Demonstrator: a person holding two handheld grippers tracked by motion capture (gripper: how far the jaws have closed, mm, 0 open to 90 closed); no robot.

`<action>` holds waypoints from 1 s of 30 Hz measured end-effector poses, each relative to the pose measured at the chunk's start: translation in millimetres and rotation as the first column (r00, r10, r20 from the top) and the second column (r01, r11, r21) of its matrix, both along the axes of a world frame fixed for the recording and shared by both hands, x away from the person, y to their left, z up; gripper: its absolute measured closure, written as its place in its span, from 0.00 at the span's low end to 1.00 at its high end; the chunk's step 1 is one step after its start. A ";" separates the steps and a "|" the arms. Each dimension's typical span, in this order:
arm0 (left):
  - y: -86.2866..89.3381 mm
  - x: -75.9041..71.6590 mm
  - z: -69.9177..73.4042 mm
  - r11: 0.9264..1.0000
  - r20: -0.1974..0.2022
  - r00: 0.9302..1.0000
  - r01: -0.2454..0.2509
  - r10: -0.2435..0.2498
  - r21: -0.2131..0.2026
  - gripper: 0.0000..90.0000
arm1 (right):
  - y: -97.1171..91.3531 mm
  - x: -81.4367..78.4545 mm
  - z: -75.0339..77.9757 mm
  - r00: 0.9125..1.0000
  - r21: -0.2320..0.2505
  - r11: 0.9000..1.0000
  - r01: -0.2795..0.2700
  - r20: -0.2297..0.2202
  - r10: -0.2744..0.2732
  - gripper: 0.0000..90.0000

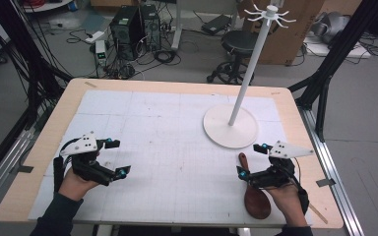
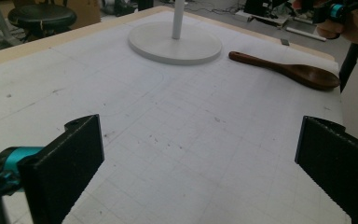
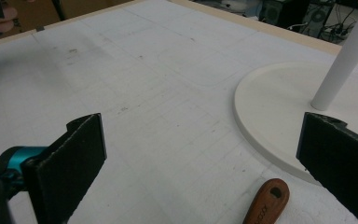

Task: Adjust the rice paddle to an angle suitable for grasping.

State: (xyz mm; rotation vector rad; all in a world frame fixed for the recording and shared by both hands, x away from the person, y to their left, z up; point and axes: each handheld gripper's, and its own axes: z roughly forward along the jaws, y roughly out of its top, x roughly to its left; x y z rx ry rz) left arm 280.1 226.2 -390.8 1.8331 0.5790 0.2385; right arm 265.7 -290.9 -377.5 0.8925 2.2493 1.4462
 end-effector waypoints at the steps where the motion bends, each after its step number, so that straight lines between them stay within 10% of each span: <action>1: 0.0 0.1 -0.2 1.000 -0.006 1.000 -0.005 0.005 -0.002 0.02 | -0.3 0.0 -0.2 1.000 0.002 1.000 -0.002 -0.005 0.002 0.00; 30: -1.7 -2.0 -0.6 1.000 -0.009 1.000 0.004 -0.004 0.020 0.02 | -18.1 -9.2 -1.4 0.999 -0.081 0.997 -0.007 -0.032 0.004 0.01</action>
